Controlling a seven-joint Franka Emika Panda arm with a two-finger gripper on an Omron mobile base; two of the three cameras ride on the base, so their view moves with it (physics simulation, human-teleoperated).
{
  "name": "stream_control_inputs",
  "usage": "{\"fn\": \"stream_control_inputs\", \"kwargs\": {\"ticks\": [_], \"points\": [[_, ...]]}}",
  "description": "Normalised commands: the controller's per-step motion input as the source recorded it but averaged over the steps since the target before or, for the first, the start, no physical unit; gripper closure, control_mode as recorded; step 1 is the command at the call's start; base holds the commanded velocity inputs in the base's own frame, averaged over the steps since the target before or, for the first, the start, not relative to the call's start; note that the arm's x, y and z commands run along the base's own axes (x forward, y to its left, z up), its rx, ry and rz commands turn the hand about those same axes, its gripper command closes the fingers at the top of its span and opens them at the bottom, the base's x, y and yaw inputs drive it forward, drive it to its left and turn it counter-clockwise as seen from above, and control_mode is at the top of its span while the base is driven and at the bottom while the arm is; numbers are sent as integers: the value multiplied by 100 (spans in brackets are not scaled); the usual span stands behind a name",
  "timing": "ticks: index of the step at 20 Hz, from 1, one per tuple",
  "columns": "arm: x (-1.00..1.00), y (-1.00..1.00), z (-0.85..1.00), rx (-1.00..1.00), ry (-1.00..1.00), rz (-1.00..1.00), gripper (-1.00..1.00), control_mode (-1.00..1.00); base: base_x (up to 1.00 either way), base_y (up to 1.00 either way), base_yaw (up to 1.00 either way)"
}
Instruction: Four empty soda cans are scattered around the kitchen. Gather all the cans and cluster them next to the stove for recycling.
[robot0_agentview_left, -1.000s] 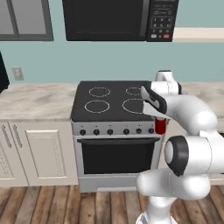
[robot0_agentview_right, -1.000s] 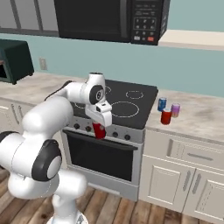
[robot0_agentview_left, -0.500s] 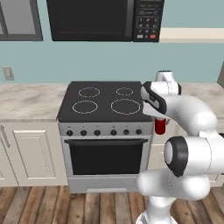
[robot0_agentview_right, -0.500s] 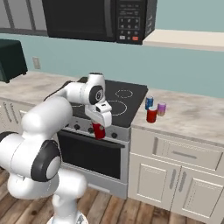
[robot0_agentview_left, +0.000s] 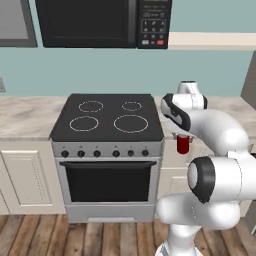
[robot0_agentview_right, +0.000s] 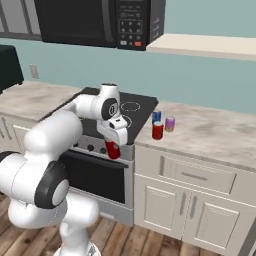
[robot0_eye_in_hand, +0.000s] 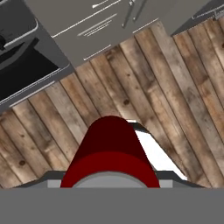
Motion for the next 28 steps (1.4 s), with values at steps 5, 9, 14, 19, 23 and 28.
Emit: {"fn": "stream_control_inputs", "kwargs": {"ticks": [5, 9, 14, 19, 23, 28], "points": [[0, 0, 0, 0, 0, 0, 100, 100, 26, -52, 0], [0, 0, 0, 0, 0, 0, 100, 100, 33, -48, 0], [0, 0, 0, 0, 0, 0, 100, 100, 33, -48, 0], [0, 0, 0, 0, 0, 0, 100, 100, 33, -48, 0], [0, 0, 0, 0, 0, 0, 100, 100, 32, -43, 3], [0, 0, 0, 0, 0, 0, 100, 100, 30, -37, 5]]}}
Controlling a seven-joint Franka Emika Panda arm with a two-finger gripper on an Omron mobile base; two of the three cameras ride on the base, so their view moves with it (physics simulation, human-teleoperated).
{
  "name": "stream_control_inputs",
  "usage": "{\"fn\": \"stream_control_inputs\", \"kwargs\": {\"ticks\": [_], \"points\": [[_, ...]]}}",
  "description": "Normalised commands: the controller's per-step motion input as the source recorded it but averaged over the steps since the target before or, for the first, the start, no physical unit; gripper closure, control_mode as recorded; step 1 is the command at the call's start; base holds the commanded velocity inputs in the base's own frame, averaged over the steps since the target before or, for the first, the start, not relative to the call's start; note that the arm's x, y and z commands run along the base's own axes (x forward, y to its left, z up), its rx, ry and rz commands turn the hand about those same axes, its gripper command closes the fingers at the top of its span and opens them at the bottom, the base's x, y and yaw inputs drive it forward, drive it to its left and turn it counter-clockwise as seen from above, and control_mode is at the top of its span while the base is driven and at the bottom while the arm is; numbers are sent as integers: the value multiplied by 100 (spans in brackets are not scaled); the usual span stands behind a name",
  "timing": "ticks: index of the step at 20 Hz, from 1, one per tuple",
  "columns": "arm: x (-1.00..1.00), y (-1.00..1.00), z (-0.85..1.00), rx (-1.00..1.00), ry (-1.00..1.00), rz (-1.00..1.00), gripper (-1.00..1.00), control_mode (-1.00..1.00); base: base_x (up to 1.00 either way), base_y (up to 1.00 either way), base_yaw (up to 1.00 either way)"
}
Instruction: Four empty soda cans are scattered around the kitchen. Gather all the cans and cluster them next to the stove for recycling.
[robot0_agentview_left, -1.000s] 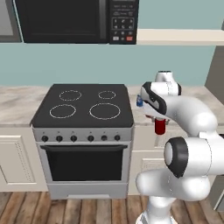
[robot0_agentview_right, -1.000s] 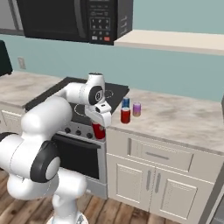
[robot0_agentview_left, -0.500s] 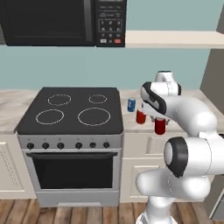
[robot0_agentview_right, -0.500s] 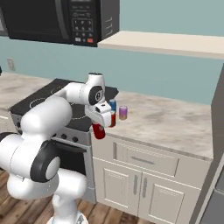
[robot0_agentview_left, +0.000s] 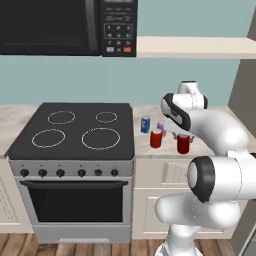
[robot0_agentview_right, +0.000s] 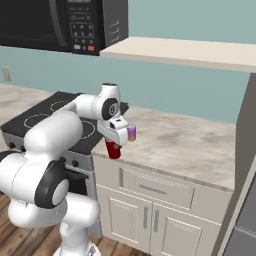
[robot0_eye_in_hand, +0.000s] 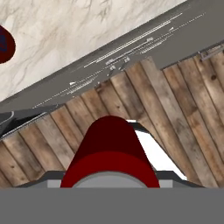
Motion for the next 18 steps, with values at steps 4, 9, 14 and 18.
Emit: {"fn": "stream_control_inputs", "kwargs": {"ticks": [4, 9, 14, 18], "points": [[0, 0, 0, 0, 0, 0, 100, 100, 36, -37, 3], [0, 0, 0, 0, 0, 0, 100, 100, 39, -43, 0], [0, 0, 0, 0, 0, 0, 100, 100, 47, -37, 0], [0, 0, 0, 0, 0, 0, 100, 100, 50, -25, 0]]}}
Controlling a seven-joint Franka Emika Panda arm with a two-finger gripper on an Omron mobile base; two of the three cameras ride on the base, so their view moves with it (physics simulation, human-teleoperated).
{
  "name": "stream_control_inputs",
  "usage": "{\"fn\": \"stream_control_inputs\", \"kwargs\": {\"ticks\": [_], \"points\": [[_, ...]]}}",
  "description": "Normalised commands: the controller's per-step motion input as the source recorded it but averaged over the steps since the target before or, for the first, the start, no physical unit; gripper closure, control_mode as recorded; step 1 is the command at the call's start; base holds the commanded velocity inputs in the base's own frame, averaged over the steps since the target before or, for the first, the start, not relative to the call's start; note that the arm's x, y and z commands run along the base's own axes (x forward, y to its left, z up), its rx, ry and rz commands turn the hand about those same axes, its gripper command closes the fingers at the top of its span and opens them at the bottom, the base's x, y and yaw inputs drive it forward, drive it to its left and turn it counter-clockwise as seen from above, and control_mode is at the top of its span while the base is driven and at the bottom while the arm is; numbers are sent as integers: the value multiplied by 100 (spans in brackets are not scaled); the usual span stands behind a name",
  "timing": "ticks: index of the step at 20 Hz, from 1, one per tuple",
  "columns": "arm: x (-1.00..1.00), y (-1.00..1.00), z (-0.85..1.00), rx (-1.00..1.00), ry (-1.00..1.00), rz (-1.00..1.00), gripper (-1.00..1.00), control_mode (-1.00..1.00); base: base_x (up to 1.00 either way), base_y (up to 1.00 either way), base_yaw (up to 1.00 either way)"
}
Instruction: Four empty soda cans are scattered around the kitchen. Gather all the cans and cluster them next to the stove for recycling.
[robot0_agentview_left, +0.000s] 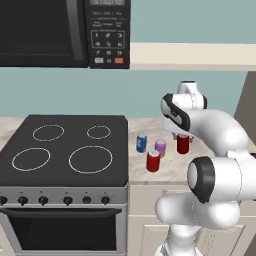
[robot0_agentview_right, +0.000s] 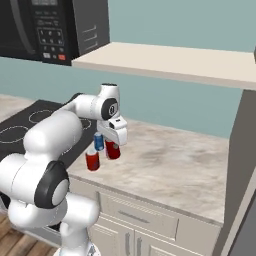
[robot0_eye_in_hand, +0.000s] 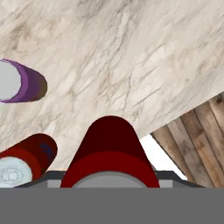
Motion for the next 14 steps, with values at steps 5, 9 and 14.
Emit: {"fn": "stream_control_inputs", "kwargs": {"ticks": [5, 9, 14], "points": [[0, 0, 0, 0, 0, 0, 100, 100, 37, -26, -1], [0, 0, 0, 0, 0, 0, 100, 100, 7, -18, -6], [0, 0, 0, 0, 0, 0, 100, 100, 0, -2, 0]]}}
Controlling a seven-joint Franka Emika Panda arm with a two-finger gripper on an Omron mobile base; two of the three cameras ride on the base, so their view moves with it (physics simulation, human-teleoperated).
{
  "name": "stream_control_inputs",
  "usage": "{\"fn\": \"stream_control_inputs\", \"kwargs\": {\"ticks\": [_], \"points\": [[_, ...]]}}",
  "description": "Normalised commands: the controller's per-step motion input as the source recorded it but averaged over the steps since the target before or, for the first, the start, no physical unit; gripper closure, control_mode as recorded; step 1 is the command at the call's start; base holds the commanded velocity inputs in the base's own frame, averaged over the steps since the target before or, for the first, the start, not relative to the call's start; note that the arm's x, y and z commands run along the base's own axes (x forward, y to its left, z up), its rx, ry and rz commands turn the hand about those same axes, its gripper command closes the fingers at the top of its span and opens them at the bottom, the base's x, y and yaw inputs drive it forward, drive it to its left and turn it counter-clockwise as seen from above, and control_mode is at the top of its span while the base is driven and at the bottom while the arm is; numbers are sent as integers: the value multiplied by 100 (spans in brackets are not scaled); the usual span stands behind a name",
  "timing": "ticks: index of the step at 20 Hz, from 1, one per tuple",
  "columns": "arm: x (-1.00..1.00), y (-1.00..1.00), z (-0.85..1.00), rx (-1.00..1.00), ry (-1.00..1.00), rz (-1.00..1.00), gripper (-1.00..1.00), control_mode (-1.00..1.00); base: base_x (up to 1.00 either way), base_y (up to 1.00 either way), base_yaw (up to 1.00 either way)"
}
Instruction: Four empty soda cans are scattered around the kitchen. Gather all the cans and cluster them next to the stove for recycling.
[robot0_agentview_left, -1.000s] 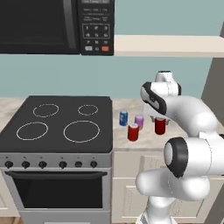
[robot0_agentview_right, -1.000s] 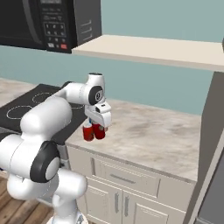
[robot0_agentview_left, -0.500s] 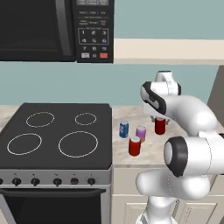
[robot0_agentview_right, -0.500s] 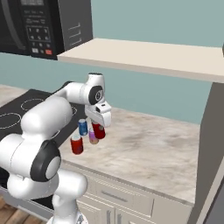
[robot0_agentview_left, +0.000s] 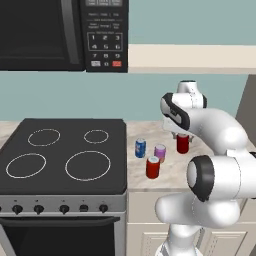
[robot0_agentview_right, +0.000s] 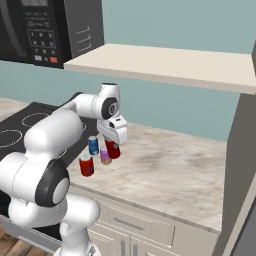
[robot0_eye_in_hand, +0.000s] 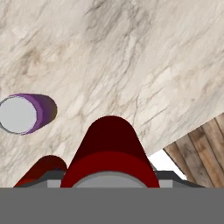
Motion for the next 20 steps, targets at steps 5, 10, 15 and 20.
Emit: {"fn": "stream_control_inputs", "kwargs": {"ticks": [5, 10, 15, 20], "points": [[0, 0, 0, 0, 0, 0, 100, 100, 1, 0, 0], [0, 0, 0, 0, 0, 0, 100, 100, 0, 0, 0], [0, 0, 0, 0, 0, 0, 100, 100, 0, 0, 0], [0, 0, 0, 0, 0, 0, 100, -100, 0, 0, 0]]}}
